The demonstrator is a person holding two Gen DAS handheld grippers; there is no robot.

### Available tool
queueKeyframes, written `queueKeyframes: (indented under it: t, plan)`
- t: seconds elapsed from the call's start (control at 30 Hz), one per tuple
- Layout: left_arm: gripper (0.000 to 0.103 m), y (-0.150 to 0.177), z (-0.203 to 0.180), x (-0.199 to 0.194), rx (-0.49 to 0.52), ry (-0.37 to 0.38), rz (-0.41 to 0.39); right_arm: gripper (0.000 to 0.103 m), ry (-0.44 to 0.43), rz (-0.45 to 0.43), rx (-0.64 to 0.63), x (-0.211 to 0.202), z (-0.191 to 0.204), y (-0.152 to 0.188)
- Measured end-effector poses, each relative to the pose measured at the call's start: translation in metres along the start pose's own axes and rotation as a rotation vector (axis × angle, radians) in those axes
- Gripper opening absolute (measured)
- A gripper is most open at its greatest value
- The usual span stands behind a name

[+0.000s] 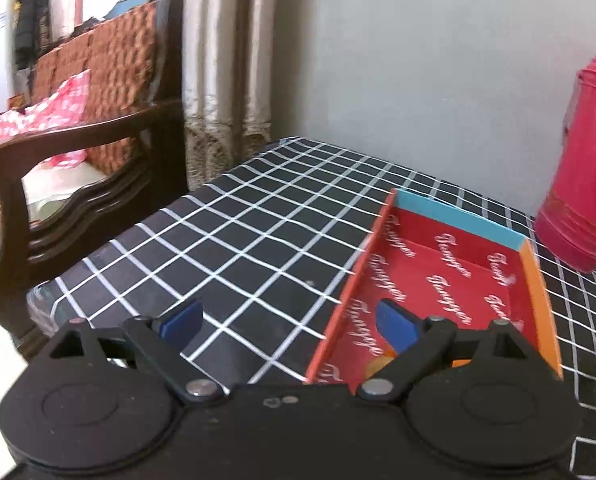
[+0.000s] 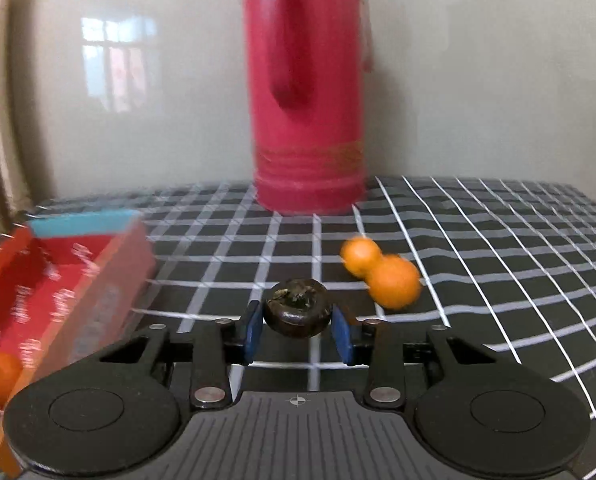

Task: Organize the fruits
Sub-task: 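Carry the mangosteen into the box and open the right gripper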

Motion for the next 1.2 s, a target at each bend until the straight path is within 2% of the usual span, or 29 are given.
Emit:
queueKeyframes:
  t: [0.2,0.43,0.8,1.2]
  plan:
    - [0.089,0.002,0.022,0.004,-0.08,-0.102,0.026,0.038,-0.17,-0.055,-0.022,-0.024,0.032,-0.003]
    - [0.089,0.007,0.03,0.008,-0.093,-0.113,0.058,0.038,-0.284,-0.068,-0.111,-0.039,0.074,0.006]
    - [0.089,0.012,0.027,0.013,-0.066,-0.119,0.071,0.038,-0.359,-0.058,-0.234,-0.044,0.121,0.027]
    - [0.09,0.013,0.031,0.015,-0.059,-0.126,0.073,0.038,-0.385,-0.075,-0.277,-0.046,0.14,0.033]
Point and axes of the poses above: each gripper's, at about its wrist camera, not at the fingertips, and x roughly the way its jaws point, z to its left, y to its underside, the point moved 4 cm from there along x, roughly the way its jaws point, and after that the axes turned 8 degrees about x, right-handed, at the moved point
